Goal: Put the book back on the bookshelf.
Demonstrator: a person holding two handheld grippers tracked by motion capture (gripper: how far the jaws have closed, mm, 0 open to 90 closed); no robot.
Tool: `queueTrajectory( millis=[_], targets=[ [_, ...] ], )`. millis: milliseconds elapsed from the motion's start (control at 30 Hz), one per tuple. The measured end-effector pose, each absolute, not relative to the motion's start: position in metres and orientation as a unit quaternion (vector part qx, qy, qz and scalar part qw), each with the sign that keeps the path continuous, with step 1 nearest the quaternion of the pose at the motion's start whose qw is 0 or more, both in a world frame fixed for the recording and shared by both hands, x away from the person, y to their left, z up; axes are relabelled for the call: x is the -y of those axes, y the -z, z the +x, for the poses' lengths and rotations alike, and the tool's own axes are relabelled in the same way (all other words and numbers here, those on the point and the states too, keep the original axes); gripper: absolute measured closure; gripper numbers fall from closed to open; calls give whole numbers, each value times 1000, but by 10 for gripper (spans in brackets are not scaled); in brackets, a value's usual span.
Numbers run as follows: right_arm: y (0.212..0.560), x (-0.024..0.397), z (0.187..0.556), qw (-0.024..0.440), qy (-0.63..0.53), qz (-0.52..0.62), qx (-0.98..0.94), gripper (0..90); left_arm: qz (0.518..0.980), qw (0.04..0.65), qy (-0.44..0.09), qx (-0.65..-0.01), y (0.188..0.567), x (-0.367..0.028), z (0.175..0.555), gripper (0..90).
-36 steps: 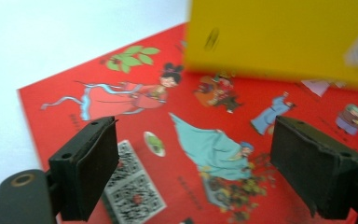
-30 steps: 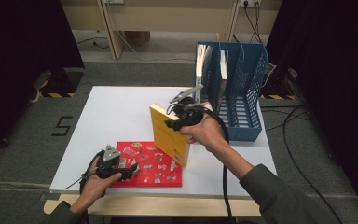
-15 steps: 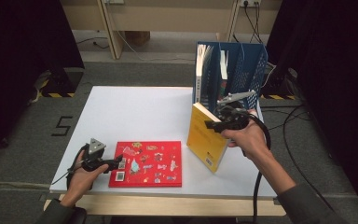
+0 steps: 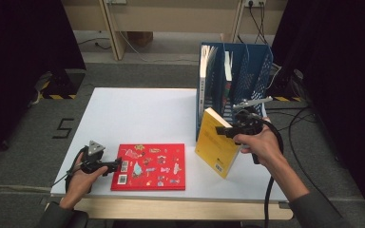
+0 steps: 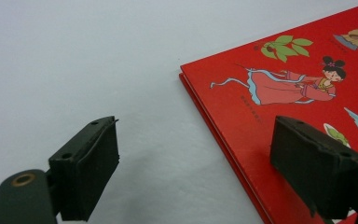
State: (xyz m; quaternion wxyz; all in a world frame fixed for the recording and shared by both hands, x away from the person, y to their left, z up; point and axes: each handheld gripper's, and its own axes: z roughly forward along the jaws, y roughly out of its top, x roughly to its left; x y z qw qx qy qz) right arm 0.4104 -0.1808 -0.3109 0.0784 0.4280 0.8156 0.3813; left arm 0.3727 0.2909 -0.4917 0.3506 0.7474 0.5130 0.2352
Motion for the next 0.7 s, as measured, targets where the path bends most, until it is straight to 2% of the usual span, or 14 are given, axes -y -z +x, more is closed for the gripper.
queueTrajectory(
  millis=[467,700],
  targets=[
    [310,192,412,64,-406,434,-802,752,739,359,-223,-524,493,-297,375,149],
    [280,224,400,86,-458,446,-764,751,708,372,-225,-557,492,-317,381,149]
  ],
)
